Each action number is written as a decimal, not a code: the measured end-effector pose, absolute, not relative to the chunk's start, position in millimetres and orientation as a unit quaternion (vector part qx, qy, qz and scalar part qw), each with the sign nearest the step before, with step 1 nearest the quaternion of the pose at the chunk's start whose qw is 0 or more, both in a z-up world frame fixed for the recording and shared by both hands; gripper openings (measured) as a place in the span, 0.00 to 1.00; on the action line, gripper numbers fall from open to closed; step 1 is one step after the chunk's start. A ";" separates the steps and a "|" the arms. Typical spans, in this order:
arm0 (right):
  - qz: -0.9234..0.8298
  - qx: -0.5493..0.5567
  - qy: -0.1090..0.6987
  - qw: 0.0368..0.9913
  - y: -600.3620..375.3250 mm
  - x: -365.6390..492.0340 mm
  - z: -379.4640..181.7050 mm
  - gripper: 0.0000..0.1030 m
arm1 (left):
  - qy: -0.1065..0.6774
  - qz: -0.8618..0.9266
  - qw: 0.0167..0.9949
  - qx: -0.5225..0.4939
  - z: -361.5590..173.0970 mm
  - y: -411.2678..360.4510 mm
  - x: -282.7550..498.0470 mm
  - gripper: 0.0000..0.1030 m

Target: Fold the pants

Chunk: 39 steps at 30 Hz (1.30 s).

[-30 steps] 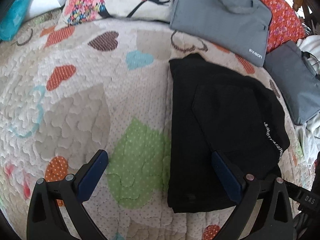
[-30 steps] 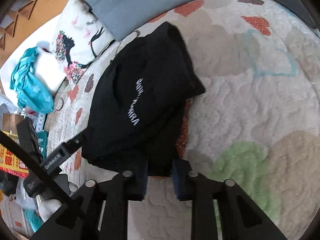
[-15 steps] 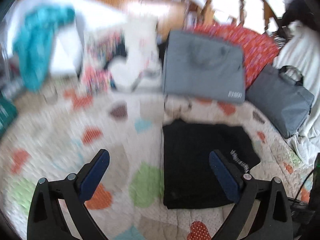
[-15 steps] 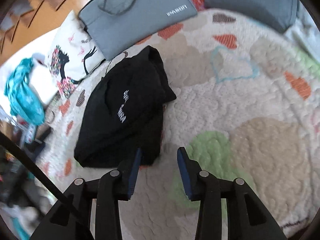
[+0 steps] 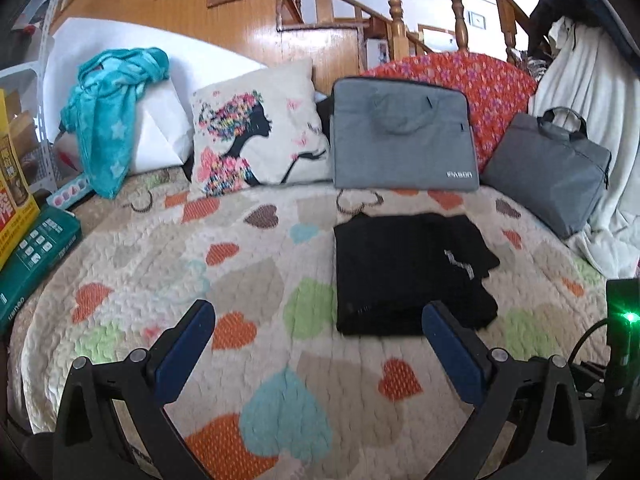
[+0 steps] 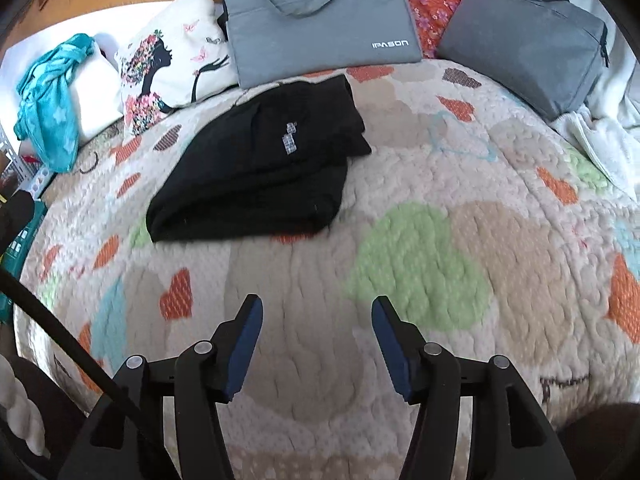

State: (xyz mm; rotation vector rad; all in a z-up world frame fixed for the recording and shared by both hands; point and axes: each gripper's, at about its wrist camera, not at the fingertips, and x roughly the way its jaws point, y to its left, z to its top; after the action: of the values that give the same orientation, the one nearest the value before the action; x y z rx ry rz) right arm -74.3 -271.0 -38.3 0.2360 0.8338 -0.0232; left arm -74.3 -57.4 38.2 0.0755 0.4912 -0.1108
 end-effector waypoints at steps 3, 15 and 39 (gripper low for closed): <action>-0.023 0.108 0.402 0.909 -270.0 -75.7 -37.8 0.67 | 0.265 -0.059 0.962 0.029 30.7 -56.4 -73.6 1.00; -0.061 0.077 0.407 0.908 -270.8 -71.0 -44.1 0.74 | 0.325 -0.084 0.941 0.038 2.7 -70.2 -61.9 1.00; -0.105 0.044 0.401 0.909 -271.1 -62.2 -47.0 0.78 | 0.390 -0.108 0.914 0.006 -21.9 -74.6 -40.3 1.00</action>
State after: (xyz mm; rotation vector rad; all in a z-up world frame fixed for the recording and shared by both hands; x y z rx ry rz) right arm -62.2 -271.1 -47.0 0.0916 0.8277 -0.2156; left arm -40.3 -74.6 -21.9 0.0132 0.8027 -0.2224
